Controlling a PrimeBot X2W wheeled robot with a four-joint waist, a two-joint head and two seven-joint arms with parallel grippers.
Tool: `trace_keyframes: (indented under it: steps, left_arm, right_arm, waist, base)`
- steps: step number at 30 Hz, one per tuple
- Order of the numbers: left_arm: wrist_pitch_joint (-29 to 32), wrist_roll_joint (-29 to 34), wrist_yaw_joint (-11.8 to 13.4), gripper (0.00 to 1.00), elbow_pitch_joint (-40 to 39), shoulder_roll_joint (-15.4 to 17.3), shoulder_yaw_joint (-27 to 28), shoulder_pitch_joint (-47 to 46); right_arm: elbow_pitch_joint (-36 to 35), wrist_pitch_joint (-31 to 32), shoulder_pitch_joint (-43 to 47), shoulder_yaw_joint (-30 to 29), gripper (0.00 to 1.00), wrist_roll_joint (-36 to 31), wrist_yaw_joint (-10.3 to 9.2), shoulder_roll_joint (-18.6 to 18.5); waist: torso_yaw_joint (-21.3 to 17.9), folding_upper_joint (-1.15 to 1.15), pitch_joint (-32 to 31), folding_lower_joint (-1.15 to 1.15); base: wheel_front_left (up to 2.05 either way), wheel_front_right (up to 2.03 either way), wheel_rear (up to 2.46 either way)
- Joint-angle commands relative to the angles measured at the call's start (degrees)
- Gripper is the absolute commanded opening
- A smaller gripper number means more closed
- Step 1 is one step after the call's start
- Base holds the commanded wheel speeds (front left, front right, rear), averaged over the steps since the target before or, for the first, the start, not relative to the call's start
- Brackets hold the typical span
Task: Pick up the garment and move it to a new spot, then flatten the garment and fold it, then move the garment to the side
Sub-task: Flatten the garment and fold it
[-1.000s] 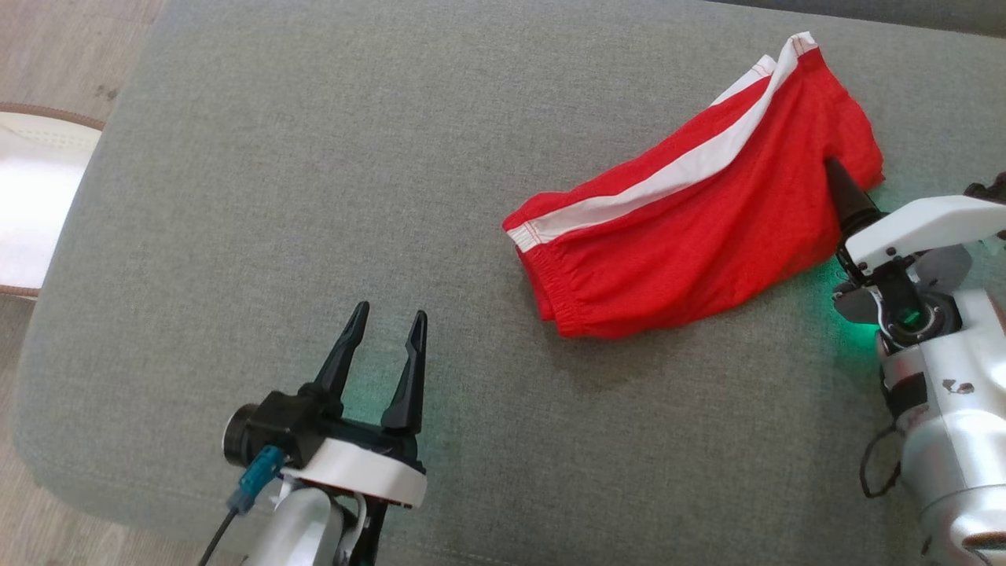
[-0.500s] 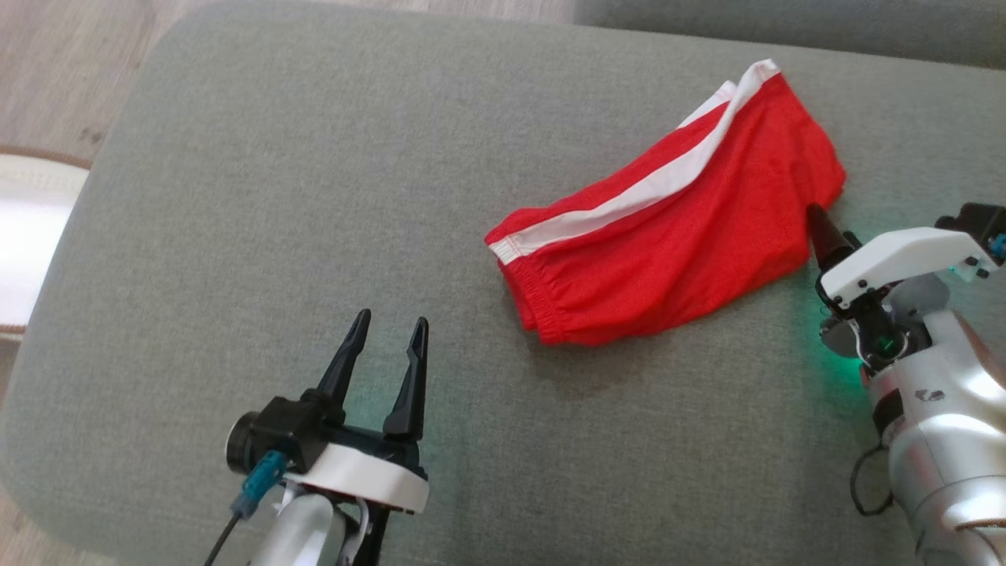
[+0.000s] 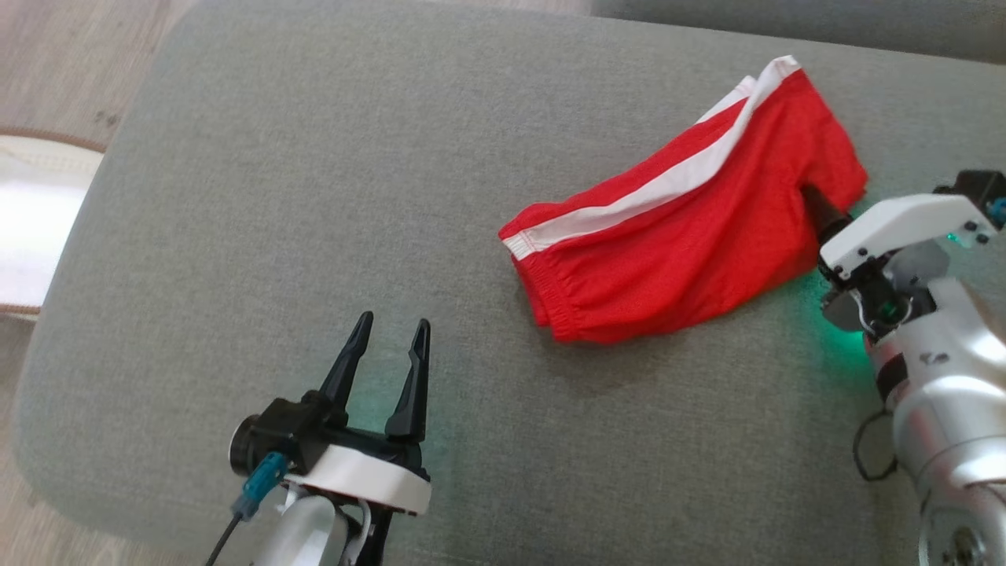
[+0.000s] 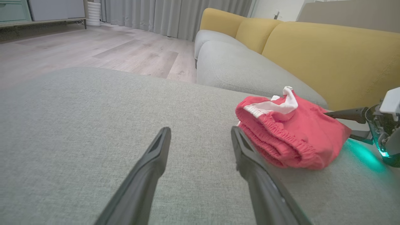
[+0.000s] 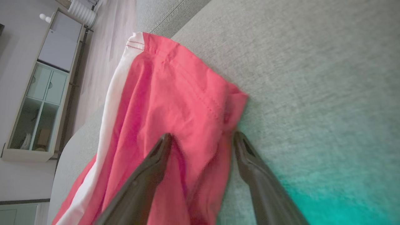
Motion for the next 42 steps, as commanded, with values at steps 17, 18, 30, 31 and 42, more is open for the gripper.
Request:
trace_keyframes:
  steps: [17,18,30,31,42]
  left_arm:
    - [-0.29,-1.05,-0.03,1.00,-2.48,0.13,0.50,-2.34]
    - [-0.29,-1.05,-0.05,1.00,-2.44,0.13,0.46,-2.43]
    - [-0.29,-0.34,-0.25,1.00,-1.42,0.13,1.04,-2.39]
    - [-0.29,-0.29,-0.28,1.00,-1.43,0.13,1.15,-2.33]
    - [-0.29,-0.09,-0.40,1.00,-1.30,0.13,1.58,-0.94]
  right_arm:
    - [4.35,4.49,-6.31,-0.25,1.00,-3.10,0.37,-0.29]
    - [4.40,4.13,-6.51,-0.46,1.00,-3.12,0.37,-0.23]
    - [0.23,-3.38,-3.91,-1.00,0.00,-0.45,0.37,1.33]
    - [-0.43,-4.18,-3.34,-1.23,0.00,0.20,0.37,1.44]
    - [-5.50,-12.28,4.48,-2.45,0.00,3.87,0.37,1.56]
  waist:
    - [2.92,0.00,3.81,0.00]
    - [2.95,0.00,3.93,0.00]
    - [1.20,0.00,2.34,0.00]
    - [0.82,0.00,2.07,0.00]
    - [-3.99,0.00,-1.17,0.00]
  base:
    - [0.00,0.00,0.00]
    - [0.00,0.00,0.00]
    - [0.00,0.00,0.00]
    - [0.00,0.00,0.00]
    - [0.00,0.00,0.00]
